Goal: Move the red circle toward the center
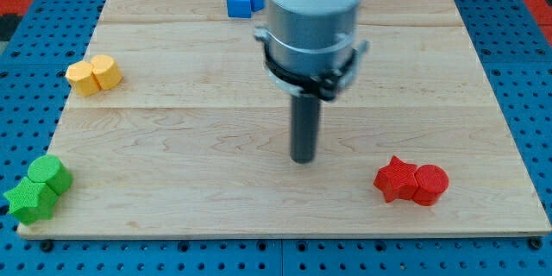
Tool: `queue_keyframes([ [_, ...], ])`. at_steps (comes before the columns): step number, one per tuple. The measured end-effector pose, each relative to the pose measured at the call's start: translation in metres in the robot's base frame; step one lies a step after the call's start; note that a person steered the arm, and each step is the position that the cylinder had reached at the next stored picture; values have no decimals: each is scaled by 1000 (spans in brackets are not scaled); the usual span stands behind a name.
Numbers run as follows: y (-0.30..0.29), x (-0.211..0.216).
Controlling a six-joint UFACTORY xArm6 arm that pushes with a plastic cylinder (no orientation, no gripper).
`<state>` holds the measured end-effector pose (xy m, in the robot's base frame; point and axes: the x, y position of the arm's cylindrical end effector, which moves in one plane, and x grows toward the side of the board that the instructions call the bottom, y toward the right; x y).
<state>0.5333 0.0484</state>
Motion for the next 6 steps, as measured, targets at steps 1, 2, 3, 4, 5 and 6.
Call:
queue_keyframes([
  [1, 46, 24],
  [2, 34, 67],
  [3, 90, 75],
  [4, 143, 51],
  [5, 149, 26],
  [6, 160, -15],
])
